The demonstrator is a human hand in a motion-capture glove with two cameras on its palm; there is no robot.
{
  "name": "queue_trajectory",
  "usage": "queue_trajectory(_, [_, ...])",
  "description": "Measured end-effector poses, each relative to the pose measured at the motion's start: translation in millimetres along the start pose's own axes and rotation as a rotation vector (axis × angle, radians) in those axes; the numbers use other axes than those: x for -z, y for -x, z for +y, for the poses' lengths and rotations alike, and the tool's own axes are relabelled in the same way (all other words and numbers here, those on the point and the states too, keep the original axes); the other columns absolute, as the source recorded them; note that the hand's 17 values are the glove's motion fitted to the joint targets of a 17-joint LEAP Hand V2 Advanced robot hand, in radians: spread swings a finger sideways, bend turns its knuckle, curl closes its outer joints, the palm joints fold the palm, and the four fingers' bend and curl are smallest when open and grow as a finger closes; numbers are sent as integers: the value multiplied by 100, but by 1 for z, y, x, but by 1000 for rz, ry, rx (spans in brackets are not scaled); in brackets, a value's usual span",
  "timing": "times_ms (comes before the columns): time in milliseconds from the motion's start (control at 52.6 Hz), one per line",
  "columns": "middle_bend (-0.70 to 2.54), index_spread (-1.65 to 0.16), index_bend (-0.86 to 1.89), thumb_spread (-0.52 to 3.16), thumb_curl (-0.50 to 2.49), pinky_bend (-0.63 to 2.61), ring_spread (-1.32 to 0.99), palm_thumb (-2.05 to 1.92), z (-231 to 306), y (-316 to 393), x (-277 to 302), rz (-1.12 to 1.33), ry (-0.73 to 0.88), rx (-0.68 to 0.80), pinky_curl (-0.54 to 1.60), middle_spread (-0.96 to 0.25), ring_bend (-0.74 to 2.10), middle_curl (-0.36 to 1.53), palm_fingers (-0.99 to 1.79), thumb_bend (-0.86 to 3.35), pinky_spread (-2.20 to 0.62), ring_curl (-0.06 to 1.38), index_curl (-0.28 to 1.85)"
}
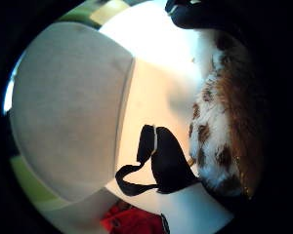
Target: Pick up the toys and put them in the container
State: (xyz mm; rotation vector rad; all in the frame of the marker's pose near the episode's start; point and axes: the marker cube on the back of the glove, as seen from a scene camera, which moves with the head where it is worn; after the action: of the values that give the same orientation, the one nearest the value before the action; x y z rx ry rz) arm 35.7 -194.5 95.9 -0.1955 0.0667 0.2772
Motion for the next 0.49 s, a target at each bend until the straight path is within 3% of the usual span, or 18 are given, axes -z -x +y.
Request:
queue_trajectory(133, [11,-43,22,121,31,129,-3,6,-1,7,-7,-14,43,-25,41,-8,40,23,1,-1,0,30,40])
queue_trajectory(361, [9,-45,27,124,34,131,-3,16,-3,12,-11,75,45,-72,39,-6,71,16,10,1,-12,37,42])
queue_trajectory(494, [10,-46,29,130,37,136,-10,27,-4,10,-10,76,41,-112,38,-8,85,13,33,5,-26,39,43])
